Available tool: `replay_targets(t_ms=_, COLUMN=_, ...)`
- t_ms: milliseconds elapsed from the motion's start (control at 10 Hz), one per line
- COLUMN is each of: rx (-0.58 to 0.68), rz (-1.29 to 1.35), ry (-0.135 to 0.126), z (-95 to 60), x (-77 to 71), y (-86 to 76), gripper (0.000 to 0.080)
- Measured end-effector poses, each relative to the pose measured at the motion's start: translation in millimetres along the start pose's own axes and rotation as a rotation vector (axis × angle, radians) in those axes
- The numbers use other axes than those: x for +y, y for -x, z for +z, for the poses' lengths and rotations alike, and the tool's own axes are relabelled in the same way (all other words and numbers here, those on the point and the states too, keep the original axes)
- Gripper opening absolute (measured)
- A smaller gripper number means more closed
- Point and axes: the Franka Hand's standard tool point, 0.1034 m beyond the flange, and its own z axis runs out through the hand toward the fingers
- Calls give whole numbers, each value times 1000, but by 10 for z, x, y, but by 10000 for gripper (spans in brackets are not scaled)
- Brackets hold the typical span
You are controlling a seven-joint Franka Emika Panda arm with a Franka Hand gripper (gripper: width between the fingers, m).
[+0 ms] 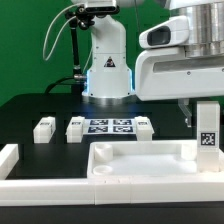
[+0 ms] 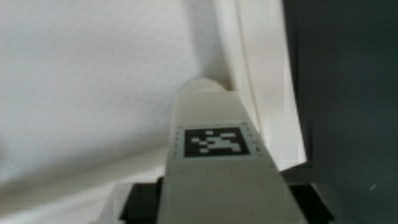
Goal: Assemble desk
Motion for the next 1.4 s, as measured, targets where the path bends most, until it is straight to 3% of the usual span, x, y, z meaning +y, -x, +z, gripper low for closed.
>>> replay_targets(t_ms=400, rx=-24, rz=676, ry=-10, z=16, x=-30, y=-3, gripper=288)
replay_targets(t_ms=600, rx=-33, rz=887, ry=-16, z=13, x=-41, y=-4, gripper=288)
replay_targets(t_ms=1100, rx=-42, rz=1128, ry=-23, z=21, x=-67, y=7, gripper=288)
replay_targets(t_ms=1400, rx=-49, rz=1355, ry=-74, z=21, x=-61, y=-15, gripper=288)
